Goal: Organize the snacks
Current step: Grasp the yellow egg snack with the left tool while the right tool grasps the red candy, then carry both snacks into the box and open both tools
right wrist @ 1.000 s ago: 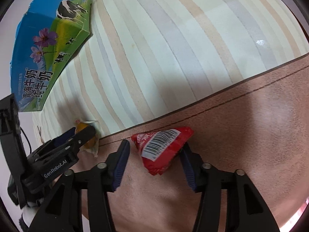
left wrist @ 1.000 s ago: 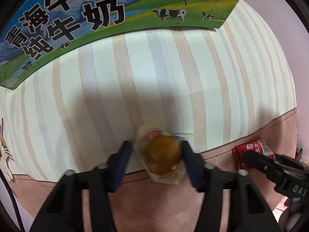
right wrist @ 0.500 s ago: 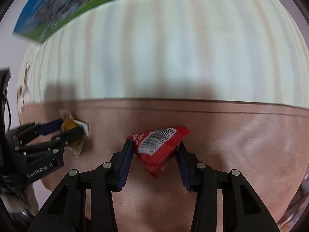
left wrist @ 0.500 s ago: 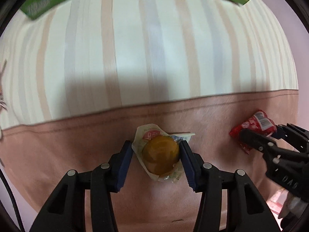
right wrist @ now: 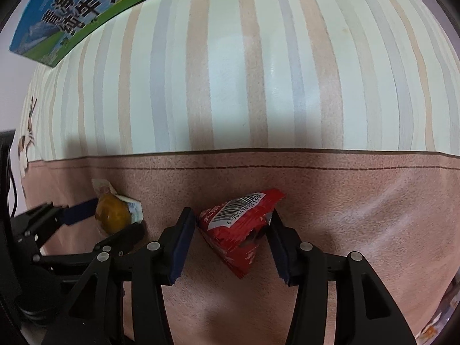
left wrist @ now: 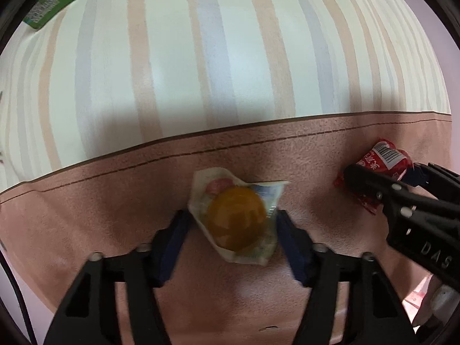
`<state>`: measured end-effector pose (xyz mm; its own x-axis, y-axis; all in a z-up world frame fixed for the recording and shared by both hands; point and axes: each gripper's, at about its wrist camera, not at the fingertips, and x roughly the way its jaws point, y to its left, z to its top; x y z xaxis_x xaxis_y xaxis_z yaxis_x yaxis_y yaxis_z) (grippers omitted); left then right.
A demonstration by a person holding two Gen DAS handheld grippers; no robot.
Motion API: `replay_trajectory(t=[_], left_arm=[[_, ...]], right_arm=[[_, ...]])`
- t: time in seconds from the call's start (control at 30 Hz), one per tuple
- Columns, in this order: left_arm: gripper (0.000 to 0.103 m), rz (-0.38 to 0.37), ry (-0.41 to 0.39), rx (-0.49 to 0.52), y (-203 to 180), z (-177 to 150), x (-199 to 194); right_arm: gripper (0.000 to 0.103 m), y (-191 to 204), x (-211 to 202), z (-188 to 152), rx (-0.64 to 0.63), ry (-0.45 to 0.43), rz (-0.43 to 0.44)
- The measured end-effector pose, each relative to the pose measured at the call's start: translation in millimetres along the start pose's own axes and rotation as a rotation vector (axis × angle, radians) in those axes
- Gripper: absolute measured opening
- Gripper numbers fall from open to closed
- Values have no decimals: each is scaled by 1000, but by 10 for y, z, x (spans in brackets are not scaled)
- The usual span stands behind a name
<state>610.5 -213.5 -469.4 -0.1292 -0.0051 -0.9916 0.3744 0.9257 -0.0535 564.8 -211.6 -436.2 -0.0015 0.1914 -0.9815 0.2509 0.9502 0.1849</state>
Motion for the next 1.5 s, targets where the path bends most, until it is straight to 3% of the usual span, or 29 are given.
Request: replay_trajectory(t=[0.33,0.6,0.77,0.93,1.1,1.2,1.3,1.43,1.5], left_arm=[[46,-44,-16,-56,202,-100,-241],[46,-115,-80,-94,484,-8,-855],[46,-173,-163,-112,599,129,-1393],[46,-207,-259,-102,778,335,-2022],[46,-214,-349,-90,940,837,-2519],[47,-187,-378,-77,1069,1201,-2668],[47,-166,-371,-77,1111,1516,-2652],[49,-127,-317,-80,1202,1849,-2433],[49,-94,-288,-85,1238,1978,-2272]], right_arm=[[42,-183,-235,-48,-23,-59,36],[41,-102,-564,-26,-43,-97,91],[40,-31,-944,73,-65,-149,145],[40,108,-1559,374,-93,-248,213],[41,305,-2198,804,-142,-375,252],[41,424,-2431,1141,-172,-437,225],[41,498,-2455,1475,-179,-449,196],[42,493,-2262,1892,-145,-387,179],[53,457,-2126,2004,-128,-337,149]])
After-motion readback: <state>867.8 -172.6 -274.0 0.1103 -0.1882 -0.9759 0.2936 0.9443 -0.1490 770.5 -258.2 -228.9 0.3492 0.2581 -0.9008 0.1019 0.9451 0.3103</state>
